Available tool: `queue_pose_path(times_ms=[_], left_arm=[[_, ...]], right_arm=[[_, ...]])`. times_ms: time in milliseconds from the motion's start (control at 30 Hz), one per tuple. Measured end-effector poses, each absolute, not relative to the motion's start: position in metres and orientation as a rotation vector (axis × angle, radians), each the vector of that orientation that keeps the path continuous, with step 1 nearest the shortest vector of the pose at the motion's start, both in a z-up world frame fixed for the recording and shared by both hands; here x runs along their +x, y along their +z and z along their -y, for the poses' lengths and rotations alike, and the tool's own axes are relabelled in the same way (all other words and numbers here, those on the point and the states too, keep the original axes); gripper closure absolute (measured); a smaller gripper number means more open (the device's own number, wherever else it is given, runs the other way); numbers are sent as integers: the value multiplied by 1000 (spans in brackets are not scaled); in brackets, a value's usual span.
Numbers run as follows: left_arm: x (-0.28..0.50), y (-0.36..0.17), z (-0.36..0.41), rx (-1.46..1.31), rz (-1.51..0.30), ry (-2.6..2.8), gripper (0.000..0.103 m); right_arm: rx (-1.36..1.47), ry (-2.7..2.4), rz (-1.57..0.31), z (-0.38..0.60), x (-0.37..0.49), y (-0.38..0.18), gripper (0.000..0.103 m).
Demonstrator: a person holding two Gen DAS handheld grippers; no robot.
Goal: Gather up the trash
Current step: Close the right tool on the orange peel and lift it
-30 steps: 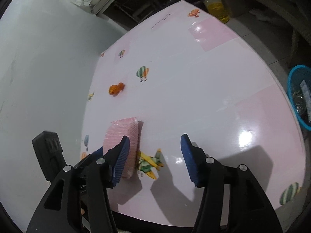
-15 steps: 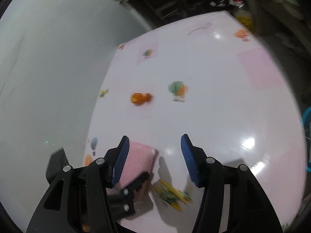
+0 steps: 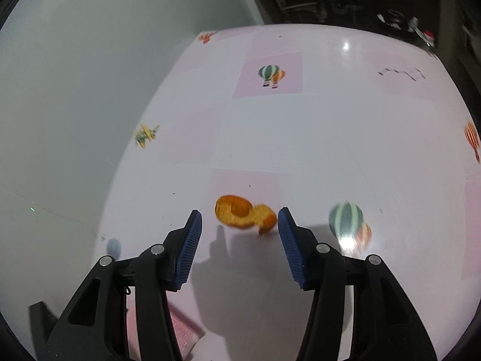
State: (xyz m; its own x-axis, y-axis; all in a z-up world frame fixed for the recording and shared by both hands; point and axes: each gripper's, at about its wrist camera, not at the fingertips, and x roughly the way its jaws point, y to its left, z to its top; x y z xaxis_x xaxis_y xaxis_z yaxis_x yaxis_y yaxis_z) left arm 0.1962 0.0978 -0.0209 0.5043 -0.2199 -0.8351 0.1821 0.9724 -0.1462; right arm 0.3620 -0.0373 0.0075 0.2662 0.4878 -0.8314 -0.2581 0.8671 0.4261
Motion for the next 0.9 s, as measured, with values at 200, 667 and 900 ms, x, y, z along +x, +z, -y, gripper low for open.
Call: queue_pose_path(times_ms=[200,667,900], left_arm=[[191,-22,-97,-50,-1010,-251,25],[179,-18,-75,-41,-998,-315,25],[169,-13,-50,-6,-986,-375,26]], right_arm=[[99,486,-1232,15,367,-7,67],[183,430,-1208,71,306,9,93],[353,414,-1202,138,232,30,93]])
